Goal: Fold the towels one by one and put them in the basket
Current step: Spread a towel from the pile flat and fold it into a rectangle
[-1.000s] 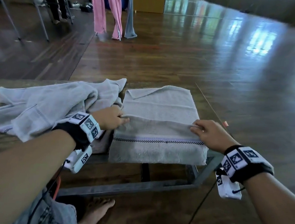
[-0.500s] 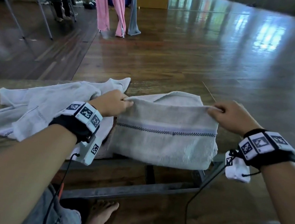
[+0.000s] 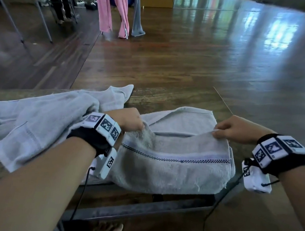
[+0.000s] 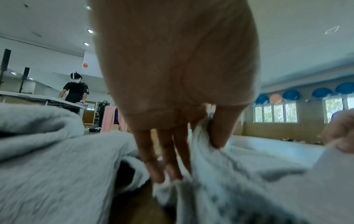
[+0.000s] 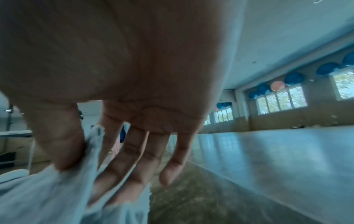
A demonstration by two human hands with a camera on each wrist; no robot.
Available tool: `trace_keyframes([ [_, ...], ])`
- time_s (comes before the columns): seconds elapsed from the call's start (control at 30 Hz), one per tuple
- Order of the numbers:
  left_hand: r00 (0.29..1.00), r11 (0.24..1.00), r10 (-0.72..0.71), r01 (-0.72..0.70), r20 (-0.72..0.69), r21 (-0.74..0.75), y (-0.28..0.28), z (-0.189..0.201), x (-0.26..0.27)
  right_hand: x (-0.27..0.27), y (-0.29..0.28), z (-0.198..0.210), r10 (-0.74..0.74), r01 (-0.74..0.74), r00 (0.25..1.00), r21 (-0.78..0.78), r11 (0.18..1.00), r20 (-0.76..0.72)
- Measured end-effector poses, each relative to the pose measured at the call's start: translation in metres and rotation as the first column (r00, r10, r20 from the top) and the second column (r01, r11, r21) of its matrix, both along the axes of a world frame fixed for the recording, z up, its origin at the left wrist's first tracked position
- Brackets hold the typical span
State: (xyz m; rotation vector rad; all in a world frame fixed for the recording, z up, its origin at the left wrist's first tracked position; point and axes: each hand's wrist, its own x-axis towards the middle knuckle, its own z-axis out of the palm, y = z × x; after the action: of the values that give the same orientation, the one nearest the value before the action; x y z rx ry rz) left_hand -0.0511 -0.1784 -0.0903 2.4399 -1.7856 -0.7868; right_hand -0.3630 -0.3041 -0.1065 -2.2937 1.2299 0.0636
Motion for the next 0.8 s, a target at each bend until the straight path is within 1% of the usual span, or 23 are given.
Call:
trace_keyframes([
  [0.07,0.999,0.995,-0.035,0.032,-0.034,-0.09,-0.004,-0.007,0.0,0.0,-0.008,-0.007,-0.092,0.1,0.991,-0.07,0.993,0.099],
  [0.13,0.996,0.981,-0.039,0.022,-0.084,-0.191,-0.008,-0.015,0.003,0.003,-0.017,-0.018,-0.181,0.211,0.965,-0.153,0.966,0.187],
  [0.17,0.994,0.975,-0.041,0.017,-0.104,-0.222,-0.01,-0.02,0.004,0.006,-0.02,-0.023,-0.2,0.241,0.957,-0.191,0.952,0.211],
  [0.23,0.993,0.968,-0.044,0.015,-0.112,-0.249,-0.013,-0.027,0.007,0.014,-0.025,-0.031,-0.181,0.229,0.962,-0.239,0.944,0.207],
  [0.33,0.993,0.961,-0.087,0.063,-0.078,-0.271,-0.016,-0.03,0.009,0.024,-0.026,-0.038,-0.116,0.138,0.986,-0.21,0.968,0.116],
  [0.37,0.992,0.96,-0.098,0.074,-0.078,-0.27,-0.017,-0.029,0.009,0.027,-0.027,-0.038,-0.113,0.131,0.989,-0.205,0.97,0.097],
  [0.5,0.991,0.967,-0.108,0.086,-0.077,-0.242,-0.013,-0.025,0.012,0.031,-0.031,-0.032,-0.185,0.204,0.976,-0.19,0.96,0.113],
  [0.6,0.994,0.966,-0.092,0.074,-0.063,-0.249,-0.01,-0.027,0.017,0.035,-0.028,-0.028,-0.229,0.246,0.967,-0.162,0.956,0.113],
  [0.67,0.991,0.966,-0.117,0.1,-0.06,-0.237,-0.009,-0.029,0.018,0.04,-0.023,-0.027,-0.25,0.266,0.963,-0.187,0.946,0.102],
  [0.73,0.988,0.967,-0.146,0.131,-0.055,-0.218,-0.008,-0.03,0.017,0.045,-0.021,-0.029,-0.233,0.246,0.969,-0.259,0.934,0.079],
  [0.77,0.987,0.968,-0.156,0.143,-0.045,-0.205,-0.008,-0.032,0.016,0.046,-0.022,-0.032,-0.207,0.22,0.976,-0.271,0.937,0.074],
  [0.8,0.986,0.968,-0.162,0.153,-0.032,-0.196,-0.007,-0.032,0.015,0.048,-0.023,-0.033,-0.189,0.205,0.978,-0.248,0.947,0.088],
])
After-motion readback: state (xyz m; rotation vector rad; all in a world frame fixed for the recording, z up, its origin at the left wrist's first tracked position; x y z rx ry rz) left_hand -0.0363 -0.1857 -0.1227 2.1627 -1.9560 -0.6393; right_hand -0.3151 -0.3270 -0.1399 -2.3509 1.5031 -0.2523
